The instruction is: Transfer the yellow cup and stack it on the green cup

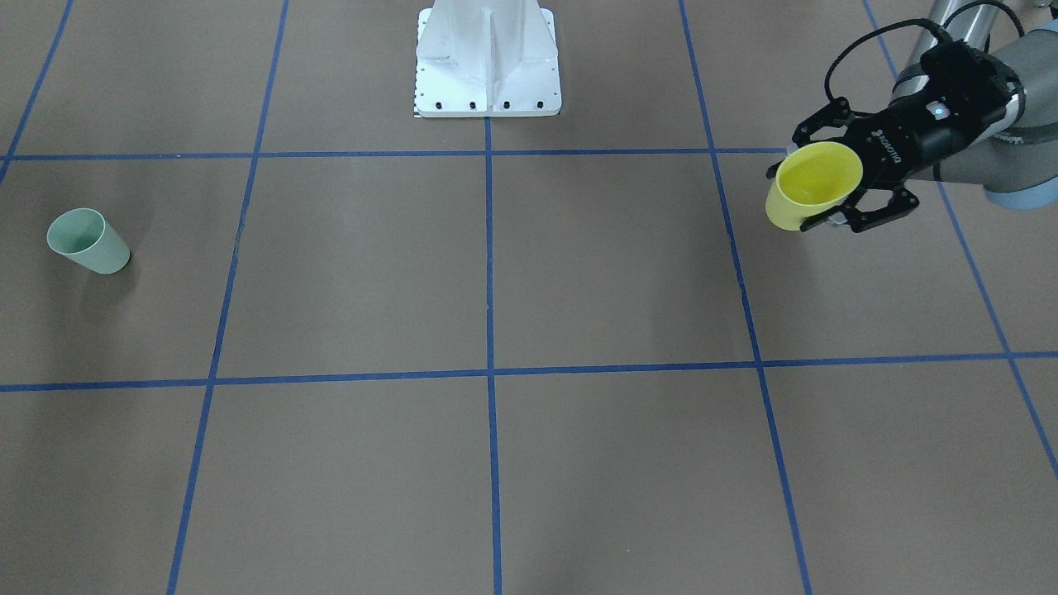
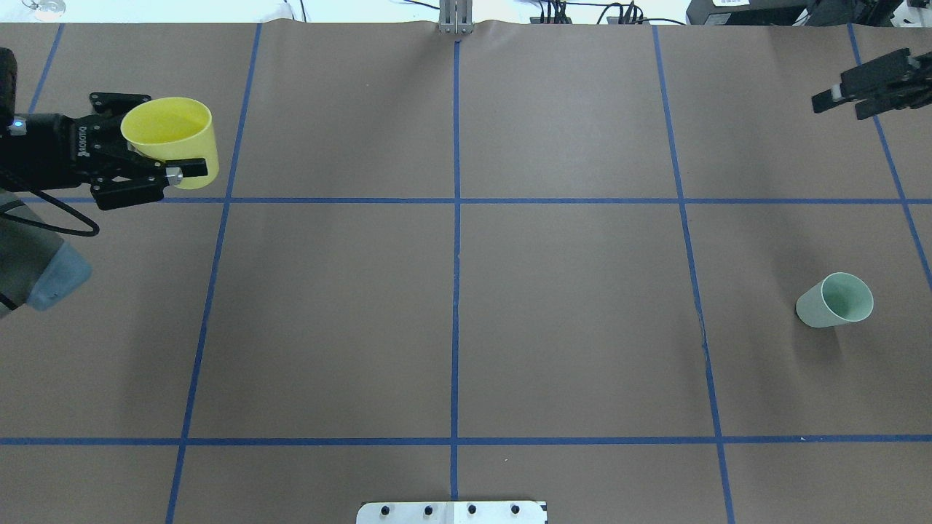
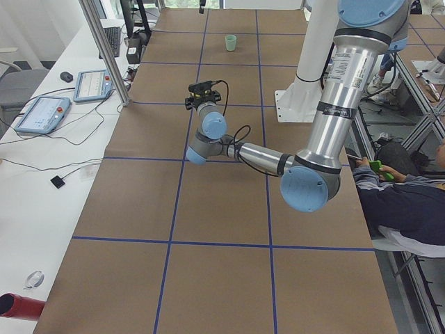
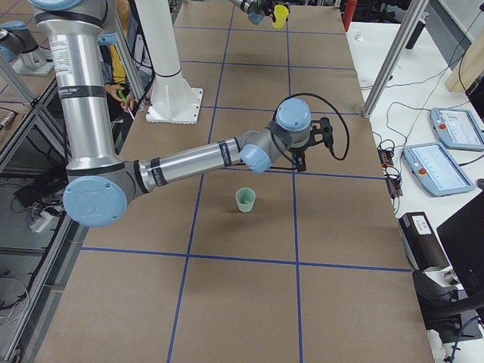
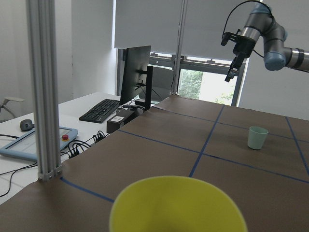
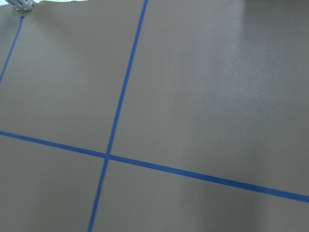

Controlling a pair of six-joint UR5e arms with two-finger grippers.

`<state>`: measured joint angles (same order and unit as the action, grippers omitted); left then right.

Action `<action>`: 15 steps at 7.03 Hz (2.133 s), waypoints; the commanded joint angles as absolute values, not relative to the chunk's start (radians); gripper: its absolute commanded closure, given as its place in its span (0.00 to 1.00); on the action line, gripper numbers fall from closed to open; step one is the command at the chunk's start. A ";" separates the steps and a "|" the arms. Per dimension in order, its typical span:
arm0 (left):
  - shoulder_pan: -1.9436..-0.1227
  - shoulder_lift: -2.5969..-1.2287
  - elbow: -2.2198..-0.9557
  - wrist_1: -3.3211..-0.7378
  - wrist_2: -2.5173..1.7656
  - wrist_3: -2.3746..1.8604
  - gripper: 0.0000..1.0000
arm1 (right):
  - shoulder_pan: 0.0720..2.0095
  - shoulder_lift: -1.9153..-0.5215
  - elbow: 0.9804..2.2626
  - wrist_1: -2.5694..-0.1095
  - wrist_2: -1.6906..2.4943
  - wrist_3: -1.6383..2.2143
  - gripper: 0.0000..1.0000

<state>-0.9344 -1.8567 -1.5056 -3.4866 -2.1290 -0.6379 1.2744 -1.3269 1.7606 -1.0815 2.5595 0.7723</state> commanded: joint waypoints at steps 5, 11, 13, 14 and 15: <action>-0.703 -1.956 -1.471 -3.427 -1.980 -0.499 1.00 | 0.883 -0.901 1.808 -1.246 2.283 1.293 0.00; -0.703 -2.022 -1.485 -3.191 -1.993 -0.433 1.00 | 0.683 -0.775 1.839 -1.494 2.165 1.290 0.00; -0.686 -2.023 -1.485 -3.197 -1.985 -0.338 1.00 | 0.664 -0.769 1.825 -1.496 2.167 1.250 0.00; -0.680 -2.026 -1.486 -3.198 -1.985 -0.331 1.00 | 0.661 -0.767 1.825 -1.496 2.175 1.238 0.00; -0.672 -2.026 -1.488 -3.206 -1.983 -0.310 1.00 | 0.658 -0.764 1.822 -1.497 2.178 1.230 0.00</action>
